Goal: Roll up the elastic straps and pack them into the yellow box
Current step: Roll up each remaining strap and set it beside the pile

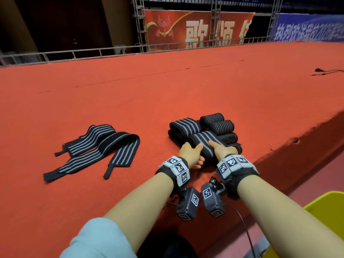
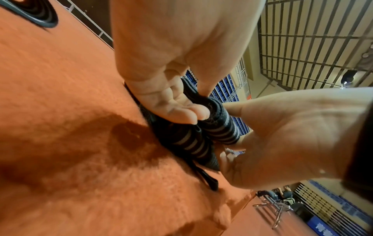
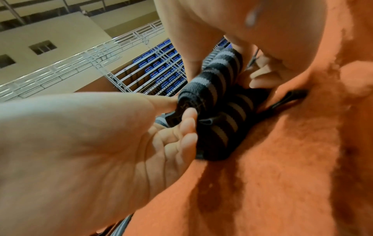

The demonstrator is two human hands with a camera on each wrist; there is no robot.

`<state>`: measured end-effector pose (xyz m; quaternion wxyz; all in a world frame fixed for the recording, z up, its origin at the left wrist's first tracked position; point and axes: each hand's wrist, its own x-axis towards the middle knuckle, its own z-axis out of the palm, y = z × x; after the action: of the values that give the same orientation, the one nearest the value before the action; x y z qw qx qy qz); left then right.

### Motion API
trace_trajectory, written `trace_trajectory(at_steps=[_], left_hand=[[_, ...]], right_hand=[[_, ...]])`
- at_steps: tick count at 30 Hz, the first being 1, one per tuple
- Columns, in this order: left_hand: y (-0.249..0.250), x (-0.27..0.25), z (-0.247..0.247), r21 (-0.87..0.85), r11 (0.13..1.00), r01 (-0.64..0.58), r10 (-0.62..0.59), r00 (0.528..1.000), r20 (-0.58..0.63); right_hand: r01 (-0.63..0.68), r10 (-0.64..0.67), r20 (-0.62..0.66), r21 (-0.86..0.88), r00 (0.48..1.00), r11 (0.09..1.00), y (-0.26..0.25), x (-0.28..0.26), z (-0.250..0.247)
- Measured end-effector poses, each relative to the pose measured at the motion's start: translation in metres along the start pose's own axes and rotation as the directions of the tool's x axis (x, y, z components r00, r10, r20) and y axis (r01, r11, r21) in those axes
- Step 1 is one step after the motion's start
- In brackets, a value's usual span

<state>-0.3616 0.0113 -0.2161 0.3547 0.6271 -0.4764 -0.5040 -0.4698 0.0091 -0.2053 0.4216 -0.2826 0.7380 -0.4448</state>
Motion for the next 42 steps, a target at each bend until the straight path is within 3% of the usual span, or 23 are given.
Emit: trace_trajectory(at_steps=[3, 9, 14, 18, 22, 26, 29, 34, 38, 42], left_hand=[[0.002, -0.003, -0.003, -0.051, 0.998, 0.031, -0.034, 0.998, -0.054], [-0.003, -0.018, -0.017, -0.161, 0.979, 0.129, -0.127, 0.992, 0.020], [0.002, -0.027, -0.036, -0.155, 0.983, 0.099, -0.098, 0.995, 0.017], [0.007, -0.031, -0.070, -0.154, 0.985, 0.076, -0.082, 0.996, -0.032], [0.006, -0.037, -0.113, -0.117, 0.992, 0.045, -0.058, 0.992, -0.110], [-0.019, -0.035, -0.174, 0.048, 0.999, 0.014, -0.005, 0.982, -0.188], [-0.051, -0.028, -0.233, 0.280, 0.956, 0.089, 0.006, 0.947, -0.320], [-0.094, -0.040, -0.329, 0.445, 0.871, 0.206, 0.024, 0.888, -0.459], [-0.118, -0.042, -0.385, 0.430, 0.862, 0.270, 0.034, 0.815, -0.578], [-0.134, -0.037, -0.417, 0.326, 0.831, 0.450, -0.163, 0.759, -0.631]], right_hand=[[0.077, -0.073, 0.047, -0.079, 0.996, 0.994, -0.006, -0.001, 0.000], [0.112, -0.107, 0.047, -0.142, 0.993, 0.984, -0.003, -0.012, 0.008], [0.103, -0.132, -0.171, -0.173, 0.976, 0.980, -0.013, -0.021, 0.003], [0.326, -0.332, -0.229, -0.067, 0.915, 0.943, -0.042, -0.036, 0.012], [0.440, -0.438, 0.047, -0.025, 0.898, 0.898, -0.061, -0.057, 0.053], [0.294, -0.245, 0.362, -0.088, 0.899, 0.952, -0.047, -0.064, 0.125], [0.314, -0.224, 0.434, -0.146, 0.873, 0.938, -0.027, -0.072, 0.173], [0.360, -0.225, 0.551, -0.148, 0.804, 0.921, -0.018, -0.099, 0.232], [0.527, -0.337, 0.613, -0.154, 0.715, 0.836, -0.034, -0.120, 0.289], [0.677, -0.390, 0.700, -0.181, 0.598, 0.713, -0.048, -0.144, 0.347]])
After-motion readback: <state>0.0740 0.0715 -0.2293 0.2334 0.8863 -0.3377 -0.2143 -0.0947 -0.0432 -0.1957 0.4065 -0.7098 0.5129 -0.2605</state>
